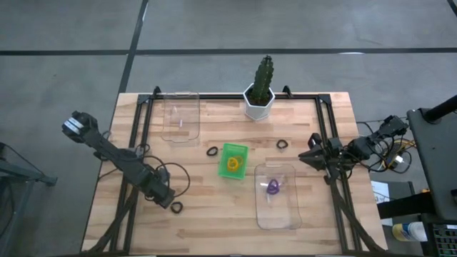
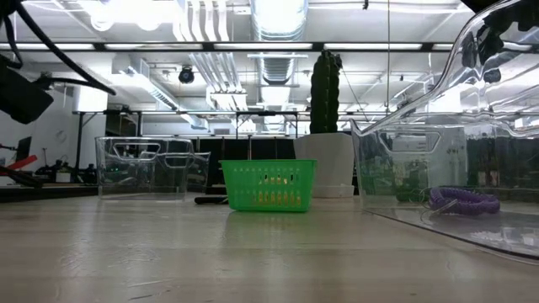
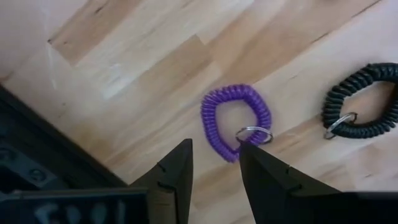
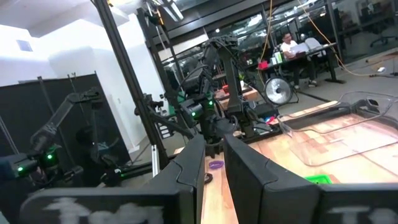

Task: Sort spring keychains
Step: Put the purple spring keychain into the right transparent bin

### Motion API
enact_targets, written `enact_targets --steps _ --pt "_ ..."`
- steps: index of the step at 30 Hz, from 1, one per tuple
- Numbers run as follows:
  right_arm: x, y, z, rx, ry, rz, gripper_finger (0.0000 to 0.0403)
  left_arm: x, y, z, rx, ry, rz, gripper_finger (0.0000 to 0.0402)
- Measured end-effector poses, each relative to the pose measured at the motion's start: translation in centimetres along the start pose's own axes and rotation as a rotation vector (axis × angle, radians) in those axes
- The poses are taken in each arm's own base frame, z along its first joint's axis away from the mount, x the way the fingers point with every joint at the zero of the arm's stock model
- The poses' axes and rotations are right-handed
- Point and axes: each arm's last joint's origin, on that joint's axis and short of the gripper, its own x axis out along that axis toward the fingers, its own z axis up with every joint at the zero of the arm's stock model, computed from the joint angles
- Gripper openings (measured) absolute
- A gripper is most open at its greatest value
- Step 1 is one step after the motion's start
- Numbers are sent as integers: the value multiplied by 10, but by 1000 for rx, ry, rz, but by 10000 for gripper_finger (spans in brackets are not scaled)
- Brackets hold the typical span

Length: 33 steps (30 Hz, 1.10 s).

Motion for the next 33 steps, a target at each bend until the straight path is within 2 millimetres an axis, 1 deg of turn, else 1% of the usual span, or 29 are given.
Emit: enact_targets --steps 8,15,23,33 --pt "0 0 0 -3 0 0 57 10 -3 2 1 3 -87 124" --pt "0 0 0 -8 0 0 57 19 5 3 -25 7 -55 124" --pt "0 0 0 -8 0 0 57 28 10 5 -29 13 -67 124" --pt "0 0 0 -7 0 0 57 28 10 6 -46 -17 -71 124"
